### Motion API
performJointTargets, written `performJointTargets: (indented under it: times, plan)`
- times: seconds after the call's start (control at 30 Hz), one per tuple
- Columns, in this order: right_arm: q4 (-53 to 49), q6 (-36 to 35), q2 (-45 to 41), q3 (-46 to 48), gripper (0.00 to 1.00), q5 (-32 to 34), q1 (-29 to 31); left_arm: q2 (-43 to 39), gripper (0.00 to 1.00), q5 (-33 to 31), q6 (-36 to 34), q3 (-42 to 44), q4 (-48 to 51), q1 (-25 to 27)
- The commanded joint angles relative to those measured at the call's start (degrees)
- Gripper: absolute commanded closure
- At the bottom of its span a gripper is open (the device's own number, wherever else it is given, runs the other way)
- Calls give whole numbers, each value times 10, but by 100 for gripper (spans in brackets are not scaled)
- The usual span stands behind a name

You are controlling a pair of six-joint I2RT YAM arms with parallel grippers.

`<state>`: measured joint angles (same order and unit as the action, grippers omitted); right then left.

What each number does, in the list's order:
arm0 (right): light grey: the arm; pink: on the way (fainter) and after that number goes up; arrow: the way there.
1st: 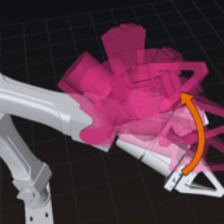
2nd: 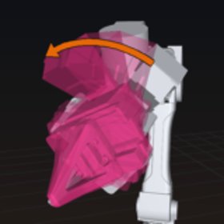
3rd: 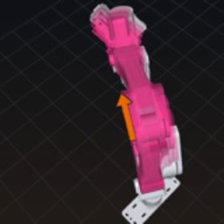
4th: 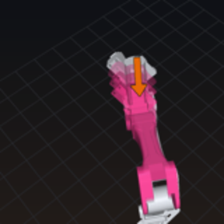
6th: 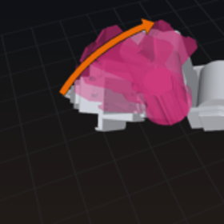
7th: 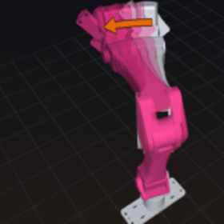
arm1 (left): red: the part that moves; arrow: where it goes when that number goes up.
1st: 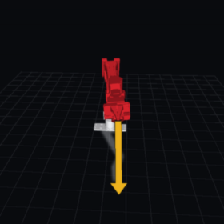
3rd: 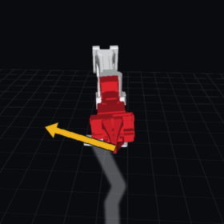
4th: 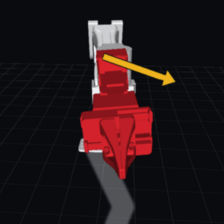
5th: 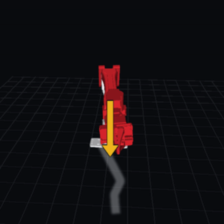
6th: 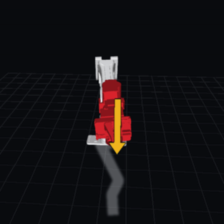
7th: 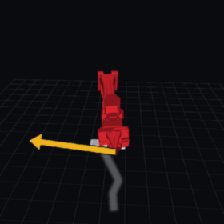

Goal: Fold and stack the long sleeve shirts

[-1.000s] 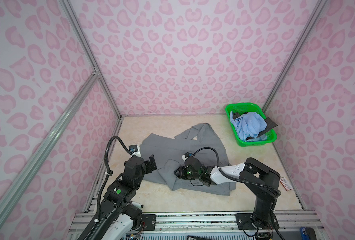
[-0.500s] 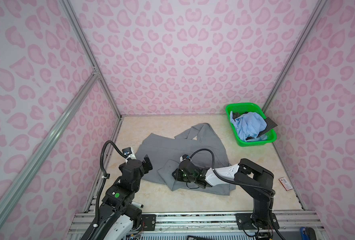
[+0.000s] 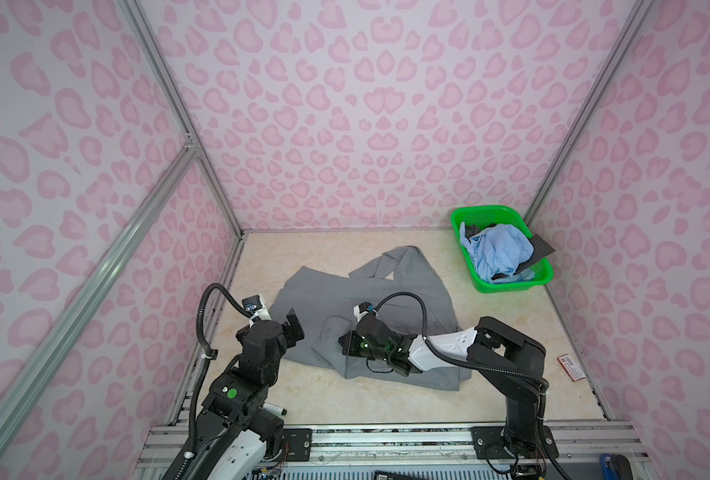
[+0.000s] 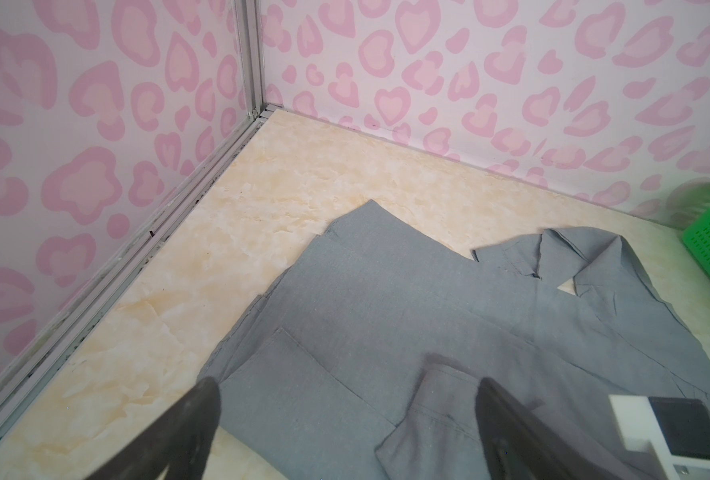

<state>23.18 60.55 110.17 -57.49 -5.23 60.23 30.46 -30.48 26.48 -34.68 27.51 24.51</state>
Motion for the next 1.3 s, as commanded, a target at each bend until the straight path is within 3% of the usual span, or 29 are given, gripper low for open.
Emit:
performJointTargets:
  times: [0.0,0.3,0.8,0.87,1.1,1.27]
  plan:
    - [25,-32,-16,-16,100,21,-1,-7,3,-20,5,-4,-4,0]
    - [-63,-120,-5,-148,100,114,14,-24,3,-69,12,-28,24,0]
    - [-41,-124,152,-295,96,155,61,-37,3,-105,15,-30,32,4]
    - [-39,-117,165,-303,92,148,69,-46,3,-112,15,-29,31,5]
    - [3,-88,148,-258,61,125,81,-68,3,-128,10,-15,21,13]
    - [29,-66,97,-202,53,112,63,-60,3,-122,12,-15,23,14]
